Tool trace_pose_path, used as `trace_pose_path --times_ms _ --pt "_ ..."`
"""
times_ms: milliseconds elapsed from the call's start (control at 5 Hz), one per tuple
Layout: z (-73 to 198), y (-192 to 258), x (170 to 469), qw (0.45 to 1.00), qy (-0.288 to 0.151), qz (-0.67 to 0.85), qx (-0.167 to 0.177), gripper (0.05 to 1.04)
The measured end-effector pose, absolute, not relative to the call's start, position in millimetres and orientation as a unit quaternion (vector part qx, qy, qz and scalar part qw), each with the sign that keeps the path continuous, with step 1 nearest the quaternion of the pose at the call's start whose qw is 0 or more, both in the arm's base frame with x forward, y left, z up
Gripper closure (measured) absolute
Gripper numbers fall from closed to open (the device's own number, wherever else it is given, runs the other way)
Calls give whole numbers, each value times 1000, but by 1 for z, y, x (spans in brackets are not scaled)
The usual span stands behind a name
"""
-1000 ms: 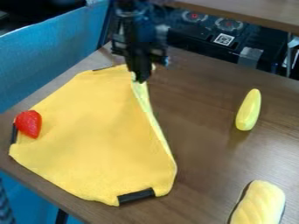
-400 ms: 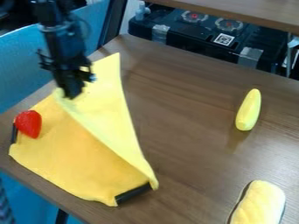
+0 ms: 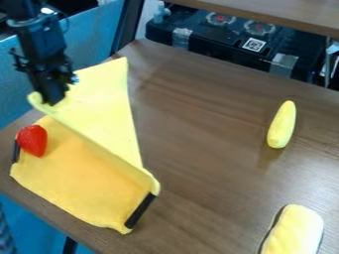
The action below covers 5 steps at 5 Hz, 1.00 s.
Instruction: Fold the cloth from top right to bottom left
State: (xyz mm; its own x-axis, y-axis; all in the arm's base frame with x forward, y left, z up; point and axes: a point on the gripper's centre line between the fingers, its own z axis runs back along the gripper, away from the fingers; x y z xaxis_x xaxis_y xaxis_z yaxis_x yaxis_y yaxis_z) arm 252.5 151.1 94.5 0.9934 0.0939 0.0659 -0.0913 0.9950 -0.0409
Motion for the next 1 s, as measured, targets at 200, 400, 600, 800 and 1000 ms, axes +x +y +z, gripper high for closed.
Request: trace_pose_path --times_ms 200,400,600,800,1000 --pt "97 164 242 997 -27 62 -26 1011" --pt "101 184 230 996 -31 79 -23 1011" --pt "103 198 217 996 -29 87 -23 991" --pt "105 211 206 995 -22 96 -13 806" --pt "105 218 194 995 -13 94 -17 522"
